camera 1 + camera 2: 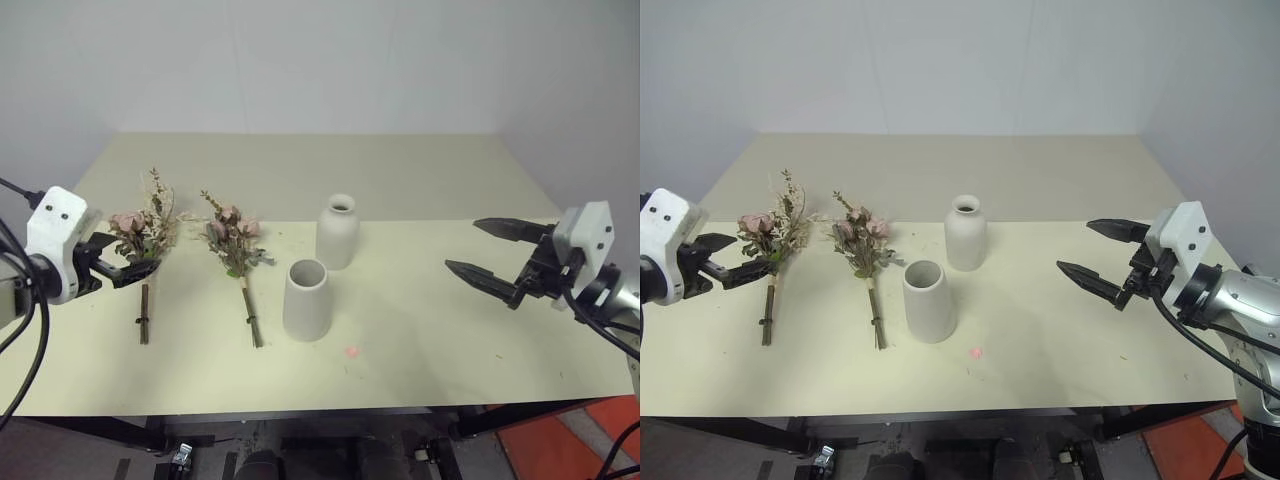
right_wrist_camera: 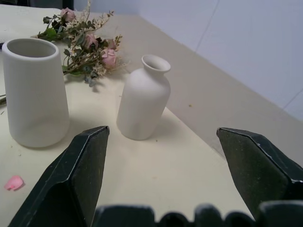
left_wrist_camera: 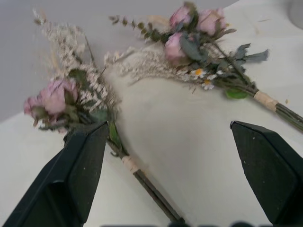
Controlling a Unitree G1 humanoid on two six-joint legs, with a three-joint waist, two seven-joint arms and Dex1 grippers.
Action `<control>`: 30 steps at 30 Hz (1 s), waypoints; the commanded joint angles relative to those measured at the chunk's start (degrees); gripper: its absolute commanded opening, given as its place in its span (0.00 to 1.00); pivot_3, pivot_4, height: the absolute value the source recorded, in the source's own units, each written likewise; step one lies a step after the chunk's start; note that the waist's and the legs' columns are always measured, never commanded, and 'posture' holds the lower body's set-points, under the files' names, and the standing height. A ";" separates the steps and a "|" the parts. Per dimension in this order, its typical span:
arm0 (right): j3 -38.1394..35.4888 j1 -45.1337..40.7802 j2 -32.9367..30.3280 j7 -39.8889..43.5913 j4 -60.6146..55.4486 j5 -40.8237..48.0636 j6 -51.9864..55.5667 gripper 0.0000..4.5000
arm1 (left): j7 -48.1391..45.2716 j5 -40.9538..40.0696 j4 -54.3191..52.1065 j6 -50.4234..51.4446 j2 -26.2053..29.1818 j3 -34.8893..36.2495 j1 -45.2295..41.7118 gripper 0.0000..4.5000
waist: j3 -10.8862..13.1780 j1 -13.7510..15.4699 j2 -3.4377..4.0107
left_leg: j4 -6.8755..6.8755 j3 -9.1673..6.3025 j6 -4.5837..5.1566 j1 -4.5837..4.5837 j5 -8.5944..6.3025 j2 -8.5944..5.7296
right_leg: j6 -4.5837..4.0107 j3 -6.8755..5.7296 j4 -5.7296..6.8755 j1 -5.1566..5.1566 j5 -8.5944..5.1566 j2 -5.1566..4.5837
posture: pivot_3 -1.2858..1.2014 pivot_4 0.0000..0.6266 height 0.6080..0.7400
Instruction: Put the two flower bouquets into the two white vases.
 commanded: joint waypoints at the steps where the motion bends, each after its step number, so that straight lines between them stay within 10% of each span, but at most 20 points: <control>1: -0.56 -1.04 0.00 -1.31 -2.17 1.08 0.41 0.96 | 3.13 4.19 6.64 1.71 0.47 -6.54 -6.76 0.99 | 0.00 0.17 0.00 | 0.00 -0.01 0.00 0.02 0.00 -0.01 | 0.00 0.00 0.00 0.03 0.00 0.00 | 0.52 0.24 1.00; 20: 14.19 -14.60 6.26 -2.44 -2.14 0.09 1.31 0.96 | 4.78 17.47 40.87 -0.99 -11.19 -23.70 -27.89 0.99 | 0.00 -0.44 -0.08 | 0.05 -0.07 0.00 -0.20 0.00 -0.06 | -0.01 -0.03 0.07 -0.10 0.04 -0.02 | 0.52 0.24 1.00; 30: 14.19 -13.92 6.44 -2.97 -2.74 -0.74 1.68 0.96 | 3.30 17.79 49.03 -3.81 -14.48 -21.36 -30.94 0.37 | 0.00 0.16 -0.07 | 0.08 -0.07 0.00 -0.19 0.00 -0.07 | -0.01 -0.05 0.08 -0.08 0.04 -0.03 | 0.52 0.24 1.00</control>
